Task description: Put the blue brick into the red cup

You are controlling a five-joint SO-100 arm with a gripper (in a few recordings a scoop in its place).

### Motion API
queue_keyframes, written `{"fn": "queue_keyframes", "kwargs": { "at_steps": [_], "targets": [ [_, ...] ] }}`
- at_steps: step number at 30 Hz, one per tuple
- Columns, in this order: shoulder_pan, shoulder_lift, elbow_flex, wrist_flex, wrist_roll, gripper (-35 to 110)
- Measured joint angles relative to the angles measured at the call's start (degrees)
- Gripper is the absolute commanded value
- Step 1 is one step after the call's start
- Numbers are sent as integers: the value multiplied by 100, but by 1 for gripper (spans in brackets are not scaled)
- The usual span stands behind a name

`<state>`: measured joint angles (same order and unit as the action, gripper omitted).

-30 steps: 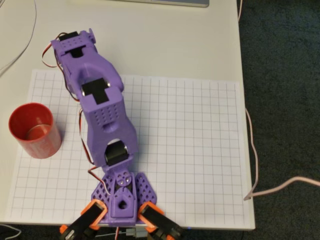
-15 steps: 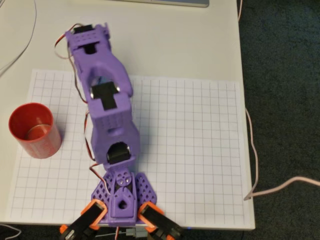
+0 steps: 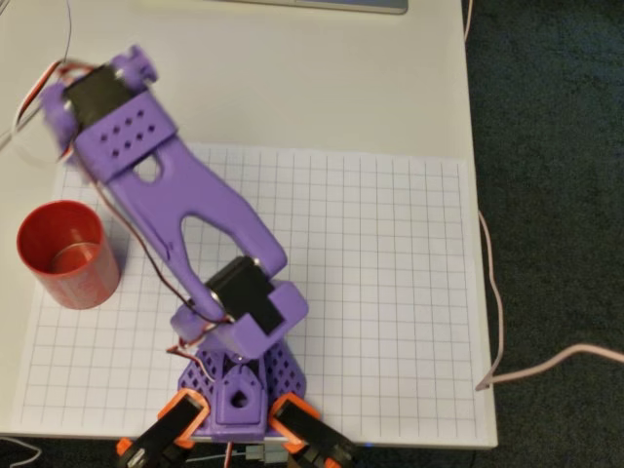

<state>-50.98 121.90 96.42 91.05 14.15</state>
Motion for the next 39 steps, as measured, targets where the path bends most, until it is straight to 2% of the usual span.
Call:
{"fn": "queue_keyframes", "kwargs": {
  "at_steps": [3,7,15,23,25,28,39],
  "targets": [
    [-782,114,0,132,316,0],
    [-1204,193,281,-35,703,0],
    [-1582,193,1433,-492,1134,0],
    [-1503,193,1529,-527,1143,0],
    [-1503,193,1529,-527,1107,25],
    [-1503,193,1529,-439,1213,53],
    [-1433,272,1529,-475,1248,54]
  ]
}}
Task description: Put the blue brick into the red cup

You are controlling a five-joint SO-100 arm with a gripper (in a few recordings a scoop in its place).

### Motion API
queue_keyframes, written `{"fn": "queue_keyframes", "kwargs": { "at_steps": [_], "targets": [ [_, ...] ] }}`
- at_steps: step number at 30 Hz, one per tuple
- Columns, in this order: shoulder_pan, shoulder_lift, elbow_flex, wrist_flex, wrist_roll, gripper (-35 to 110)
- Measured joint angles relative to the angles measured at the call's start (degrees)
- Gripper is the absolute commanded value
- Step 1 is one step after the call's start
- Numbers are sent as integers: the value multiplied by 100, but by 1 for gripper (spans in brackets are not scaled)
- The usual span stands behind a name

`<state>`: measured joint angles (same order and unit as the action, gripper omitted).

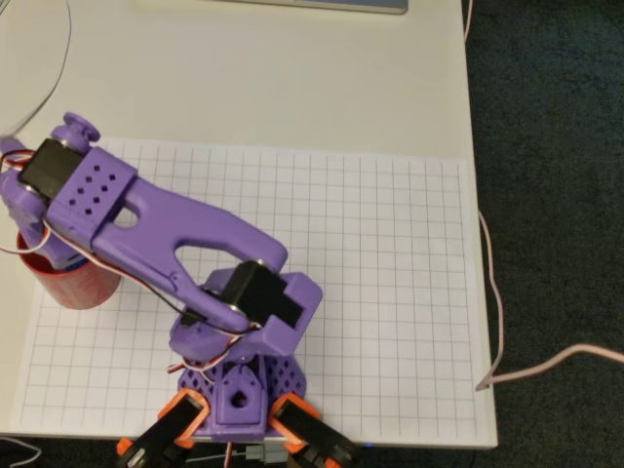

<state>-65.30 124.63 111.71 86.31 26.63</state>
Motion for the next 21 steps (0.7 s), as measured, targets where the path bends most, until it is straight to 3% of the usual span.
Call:
{"fn": "queue_keyframes", "kwargs": {
  "at_steps": [6,7,8,21],
  "targets": [
    [-79,0,0,0,9,52],
    [-79,0,0,0,-9,20],
    [-79,53,9,-9,-62,0],
    [114,53,44,-202,-237,0]
  ]
}}
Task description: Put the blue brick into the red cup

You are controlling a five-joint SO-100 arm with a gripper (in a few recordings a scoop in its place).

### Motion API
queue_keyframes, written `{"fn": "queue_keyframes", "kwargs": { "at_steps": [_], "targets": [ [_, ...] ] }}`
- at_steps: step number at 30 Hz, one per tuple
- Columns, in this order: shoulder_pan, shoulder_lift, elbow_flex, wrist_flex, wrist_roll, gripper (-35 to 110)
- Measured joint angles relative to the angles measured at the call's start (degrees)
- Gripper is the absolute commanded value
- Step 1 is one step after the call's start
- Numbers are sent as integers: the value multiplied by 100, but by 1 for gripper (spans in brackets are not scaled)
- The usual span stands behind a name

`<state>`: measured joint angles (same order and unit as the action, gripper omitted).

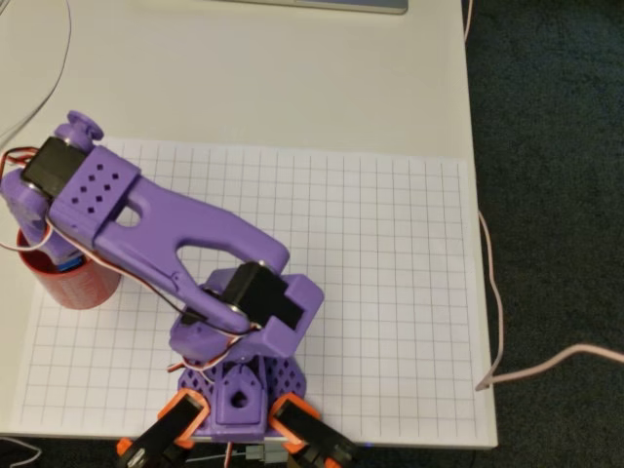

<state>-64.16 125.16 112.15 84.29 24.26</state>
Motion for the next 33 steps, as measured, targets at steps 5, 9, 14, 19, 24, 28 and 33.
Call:
{"fn": "queue_keyframes", "kwargs": {
  "at_steps": [5,9,14,19,24,28,33],
  "targets": [
    [905,457,659,-896,-343,0],
    [2496,1028,1283,-1916,-659,0],
    [4790,2065,1564,-2689,-1204,0],
    [5687,3867,1784,-2452,-1811,0],
    [5739,5854,2180,-1723,-2092,0],
    [5713,6354,2707,-1397,-2206,0],
    [5563,6354,3955,-1556,-2145,0]
  ]
}}
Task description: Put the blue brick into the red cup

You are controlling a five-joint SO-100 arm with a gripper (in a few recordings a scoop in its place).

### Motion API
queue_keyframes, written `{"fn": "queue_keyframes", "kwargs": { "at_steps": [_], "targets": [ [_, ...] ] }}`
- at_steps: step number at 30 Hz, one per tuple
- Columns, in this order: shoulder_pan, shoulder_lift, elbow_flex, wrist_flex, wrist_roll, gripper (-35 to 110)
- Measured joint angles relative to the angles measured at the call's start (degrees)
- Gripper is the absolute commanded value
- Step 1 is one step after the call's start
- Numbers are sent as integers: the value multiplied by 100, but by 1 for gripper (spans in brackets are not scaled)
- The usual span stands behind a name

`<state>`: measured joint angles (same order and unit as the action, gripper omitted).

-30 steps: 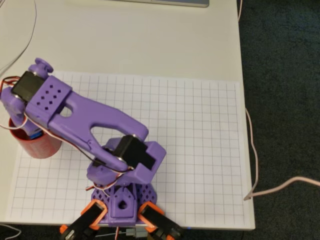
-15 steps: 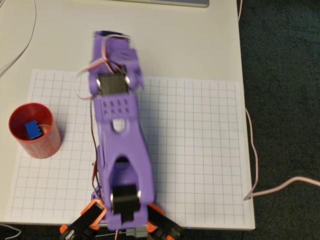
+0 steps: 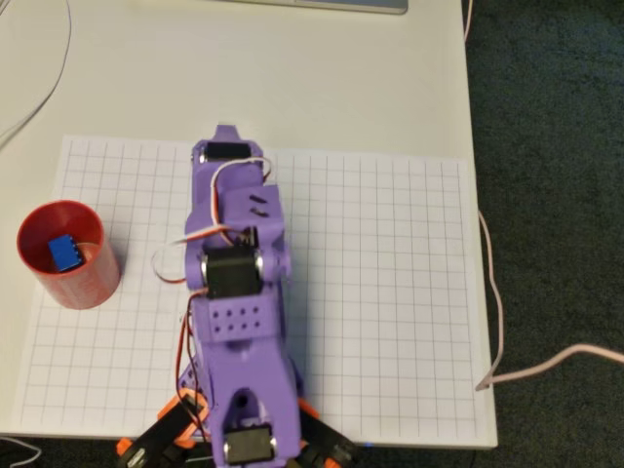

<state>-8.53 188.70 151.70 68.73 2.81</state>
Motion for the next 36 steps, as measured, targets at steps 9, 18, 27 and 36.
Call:
{"fn": "queue_keyframes", "kwargs": {
  "at_steps": [9,18,27,36],
  "targets": [
    [-62,9,2145,-62,281,0],
    [-62,44,2215,-53,387,4],
    [-62,44,2215,-53,387,4],
    [-62,44,2215,-53,387,4]
  ]
}}
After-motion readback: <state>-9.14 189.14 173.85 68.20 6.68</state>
